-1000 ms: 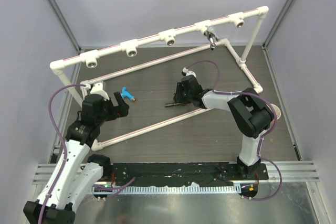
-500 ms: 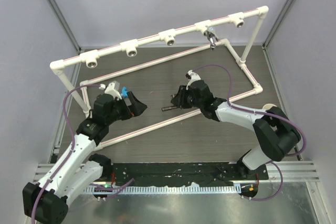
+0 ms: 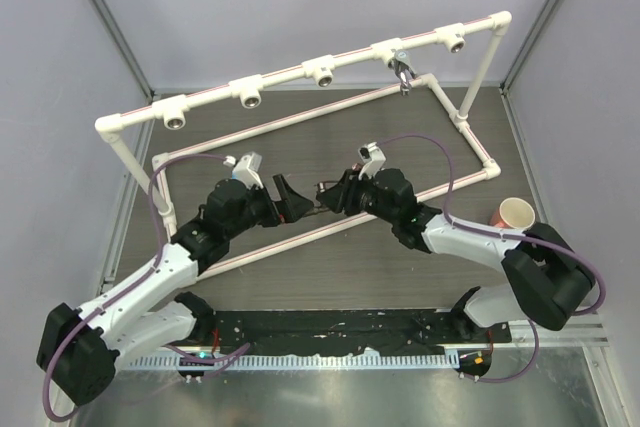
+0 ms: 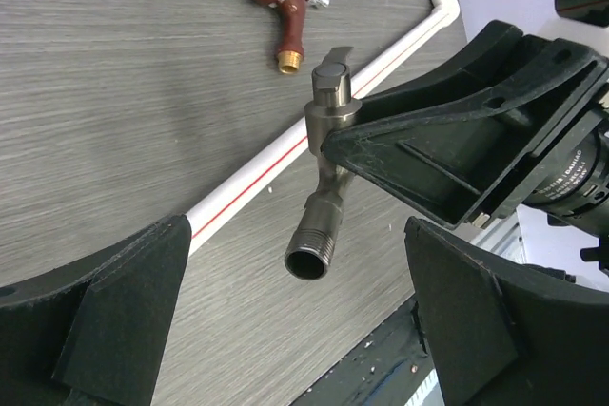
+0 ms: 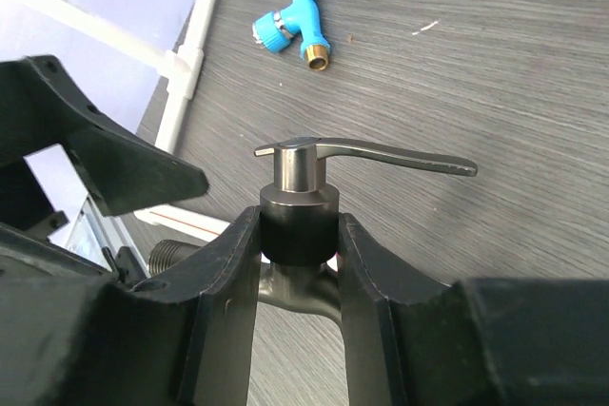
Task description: Install the water faucets
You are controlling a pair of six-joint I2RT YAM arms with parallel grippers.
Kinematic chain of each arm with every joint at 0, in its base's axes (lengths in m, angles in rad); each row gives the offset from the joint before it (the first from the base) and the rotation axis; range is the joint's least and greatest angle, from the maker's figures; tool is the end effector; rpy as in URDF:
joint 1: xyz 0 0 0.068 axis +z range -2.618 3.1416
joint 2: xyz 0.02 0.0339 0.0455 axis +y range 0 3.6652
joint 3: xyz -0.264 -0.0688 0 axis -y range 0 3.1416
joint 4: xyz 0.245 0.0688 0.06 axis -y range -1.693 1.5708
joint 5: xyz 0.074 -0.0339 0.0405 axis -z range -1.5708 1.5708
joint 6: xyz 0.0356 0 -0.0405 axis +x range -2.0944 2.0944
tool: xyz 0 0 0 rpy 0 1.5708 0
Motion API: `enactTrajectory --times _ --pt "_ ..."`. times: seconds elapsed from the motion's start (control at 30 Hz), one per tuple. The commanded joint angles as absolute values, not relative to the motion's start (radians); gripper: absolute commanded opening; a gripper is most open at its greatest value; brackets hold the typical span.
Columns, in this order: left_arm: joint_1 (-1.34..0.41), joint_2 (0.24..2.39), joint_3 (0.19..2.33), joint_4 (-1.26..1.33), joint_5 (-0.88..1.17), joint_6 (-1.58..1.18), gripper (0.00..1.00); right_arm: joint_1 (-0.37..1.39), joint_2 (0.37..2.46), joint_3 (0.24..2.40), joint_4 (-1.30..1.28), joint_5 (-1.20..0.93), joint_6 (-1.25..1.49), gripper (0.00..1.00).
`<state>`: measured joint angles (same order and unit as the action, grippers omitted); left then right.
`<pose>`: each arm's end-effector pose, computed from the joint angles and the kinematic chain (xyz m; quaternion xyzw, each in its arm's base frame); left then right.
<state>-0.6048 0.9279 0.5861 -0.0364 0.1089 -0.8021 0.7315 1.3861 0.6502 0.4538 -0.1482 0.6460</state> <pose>0.1741 -0.1250 0.2588 -0.0510 0.8252 -0.3971 0.3985 0.2185 0.2032 0.2226 -0.0785 0.7947 0.4264 0.4249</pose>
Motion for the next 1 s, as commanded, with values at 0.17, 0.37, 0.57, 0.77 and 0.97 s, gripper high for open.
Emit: enactTrajectory --times 0.17,0.37,0.57,0.77,0.97 --pt "-0.67 0.986 0.591 0.055 0.089 -0.845 0.93 0.736 1.296 0.623 0.629 -0.143 0.695 0.01" --pt "-0.692 1.006 0.584 0.1 0.094 -0.859 0.76 0.736 1.287 0.607 0.644 -0.144 0.699 0.01" --pt "-0.709 1.023 0.592 0.13 0.112 -0.871 0.52 0.736 1.289 0.592 0.661 -0.14 0.712 0.01" --pt "-0.719 1.017 0.584 0.138 0.114 -0.884 0.0 0.736 1.276 0.577 0.67 -0.123 0.716 0.01" --pt "-0.719 0.947 0.578 0.104 0.072 -0.828 0.0 0.715 1.24 0.584 0.62 -0.155 0.701 0.36"
